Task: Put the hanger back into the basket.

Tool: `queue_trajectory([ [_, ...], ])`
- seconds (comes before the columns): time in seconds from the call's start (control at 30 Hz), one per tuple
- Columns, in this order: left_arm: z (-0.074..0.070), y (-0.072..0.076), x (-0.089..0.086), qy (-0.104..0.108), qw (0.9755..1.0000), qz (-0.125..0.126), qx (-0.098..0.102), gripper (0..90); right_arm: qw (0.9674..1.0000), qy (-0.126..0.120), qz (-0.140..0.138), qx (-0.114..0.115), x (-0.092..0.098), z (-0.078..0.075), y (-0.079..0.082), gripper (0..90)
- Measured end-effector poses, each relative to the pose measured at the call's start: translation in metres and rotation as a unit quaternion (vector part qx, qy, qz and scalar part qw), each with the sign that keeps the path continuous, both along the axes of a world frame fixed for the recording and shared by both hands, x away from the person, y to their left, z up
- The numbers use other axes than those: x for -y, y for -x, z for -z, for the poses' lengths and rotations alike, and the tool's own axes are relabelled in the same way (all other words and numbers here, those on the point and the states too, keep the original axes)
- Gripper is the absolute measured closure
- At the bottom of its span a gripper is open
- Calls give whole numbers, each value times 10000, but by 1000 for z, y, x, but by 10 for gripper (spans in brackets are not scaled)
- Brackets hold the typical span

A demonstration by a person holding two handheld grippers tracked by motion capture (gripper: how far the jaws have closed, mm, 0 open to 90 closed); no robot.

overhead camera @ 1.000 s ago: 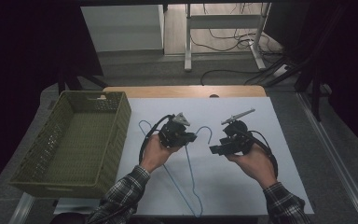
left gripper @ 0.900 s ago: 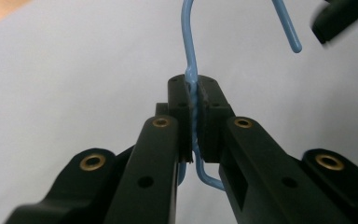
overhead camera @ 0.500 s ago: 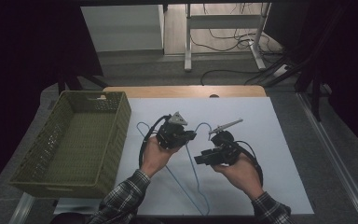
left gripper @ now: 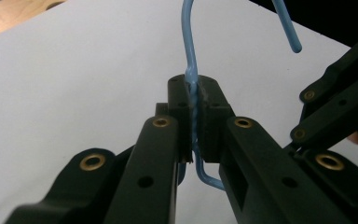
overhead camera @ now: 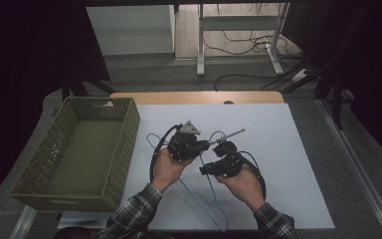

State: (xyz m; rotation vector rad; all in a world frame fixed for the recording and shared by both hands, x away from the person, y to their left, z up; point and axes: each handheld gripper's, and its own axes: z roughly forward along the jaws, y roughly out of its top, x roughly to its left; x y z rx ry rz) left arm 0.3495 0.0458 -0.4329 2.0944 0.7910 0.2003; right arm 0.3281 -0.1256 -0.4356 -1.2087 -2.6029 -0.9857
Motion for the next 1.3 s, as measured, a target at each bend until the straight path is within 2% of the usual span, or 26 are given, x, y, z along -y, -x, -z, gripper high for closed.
queue_trajectory([
  [0.13,0,1,0,30,10000,-11,-9,861,10000,73,22,-23,0,1,-1,816],
  [0.23,-1,0,-3,257,9996,30,-100,859,9997,184,158,1,3,2,-2,871],
  [0.3,-3,0,-2,213,9997,102,-113,858,9999,57,115,-59,8,3,-4,875],
  [0.33,-3,0,-2,222,9996,111,-108,855,9998,135,106,-51,9,3,-4,876],
  [0.37,-4,-2,-2,251,9994,191,-171,853,9998,145,111,-52,10,2,-3,877],
  [0.47,-4,-1,-3,281,9992,241,-175,842,9998,133,95,-86,12,1,-3,878],
  [0.57,-8,0,-5,236,9992,288,-149,737,9998,180,100,-53,15,0,-3,879],
  [0.6,-9,0,-5,240,9991,314,-149,737,9998,180,100,-53,15,0,-3,879],
  [0.63,-11,1,-7,193,9991,354,-132,644,9998,183,103,-26,18,-1,-4,880],
  [0.67,-15,2,-9,158,9990,402,-61,615,9998,172,109,-25,19,-2,-4,880],
  [0.73,-17,3,-11,149,9989,447,-67,589,9998,160,100,-24,21,-2,-4,880],
  [0.83,-22,4,-18,141,9987,481,-77,460,9999,137,87,7,26,-5,-4,880],
  [0.87,-24,4,-20,122,9986,503,-67,368,9999,132,54,41,29,-8,-3,880],
  [0.93,-27,5,-24,61,9988,494,-37,339,9999,139,34,66,31,-9,-3,880],
  [0.97,-29,4,-28,57,9985,537,-43,270,9999,144,-26,91,35,-13,-3,879],
  [1.03,-32,4,-33,23,9985,546,-37,254,9998,157,-65,94,36,-14,-2,879],
  [1.1,-35,3,-38,-21,9979,628,-122,179,9996,177,-182,130,41,-18,-1,879],
  [1.2,-37,4,-41,-112,9974,688,-172,129,9993,191,-265,166,44,-20,-1,879],
  [1.3,-40,9,-45,-189,9966,774,-194,123,9989,205,-362,204,49,-23,1,879],
])
